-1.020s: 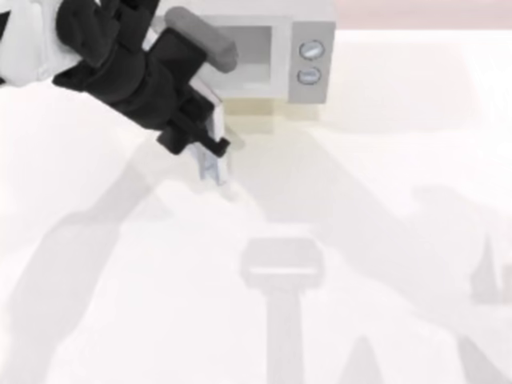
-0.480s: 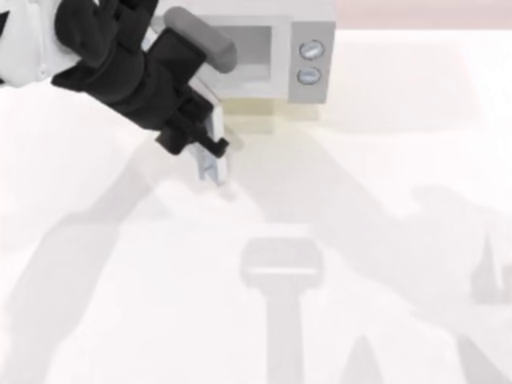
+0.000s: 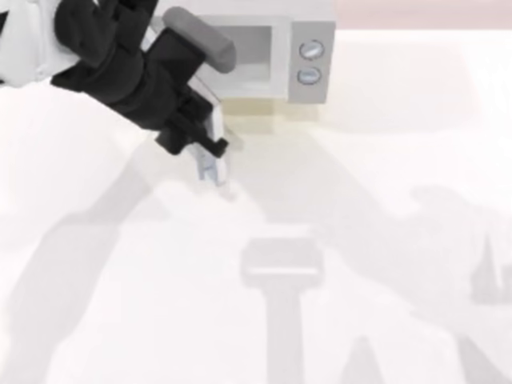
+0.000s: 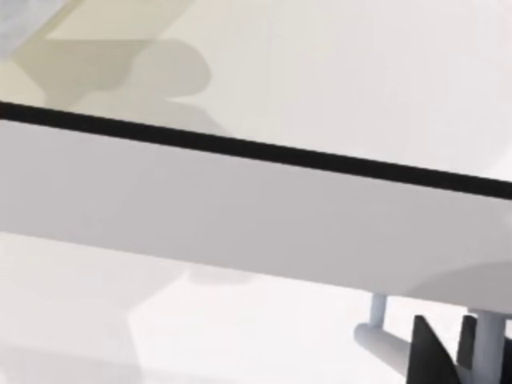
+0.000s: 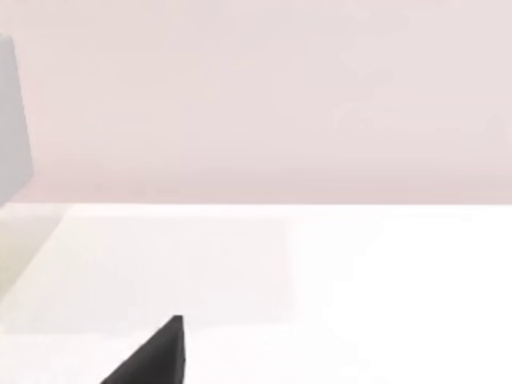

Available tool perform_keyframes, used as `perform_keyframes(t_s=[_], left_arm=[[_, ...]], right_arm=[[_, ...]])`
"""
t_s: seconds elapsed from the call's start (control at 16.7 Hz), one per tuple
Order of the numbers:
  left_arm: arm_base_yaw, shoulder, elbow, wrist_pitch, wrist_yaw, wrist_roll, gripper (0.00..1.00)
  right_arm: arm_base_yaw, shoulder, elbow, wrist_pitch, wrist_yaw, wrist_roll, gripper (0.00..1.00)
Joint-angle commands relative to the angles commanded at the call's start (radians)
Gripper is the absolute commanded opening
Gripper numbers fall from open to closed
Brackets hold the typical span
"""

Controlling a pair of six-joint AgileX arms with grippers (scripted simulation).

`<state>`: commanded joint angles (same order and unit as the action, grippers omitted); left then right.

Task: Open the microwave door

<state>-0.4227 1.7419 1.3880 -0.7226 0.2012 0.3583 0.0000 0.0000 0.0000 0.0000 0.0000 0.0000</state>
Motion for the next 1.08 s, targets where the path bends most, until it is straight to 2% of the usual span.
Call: perform_keyframes(t_s=[0.42, 0.84, 1.08], left_arm=[[-0.003, 0.000, -0.001, -0.002, 0.007, 0.000, 0.00], [0.063, -0.026, -0.021, -0.038, 0.081, 0.161, 0.00], [0.069, -0.026, -0.026, -0.043, 0.086, 0.173, 0.00]], right_arm=[[0.000, 0.000, 0.000, 0.000, 0.000, 0.000, 1.00], [0.000, 0.000, 0.000, 0.000, 0.000, 0.000, 1.00], [0.000, 0.000, 0.000, 0.000, 0.000, 0.000, 1.00]])
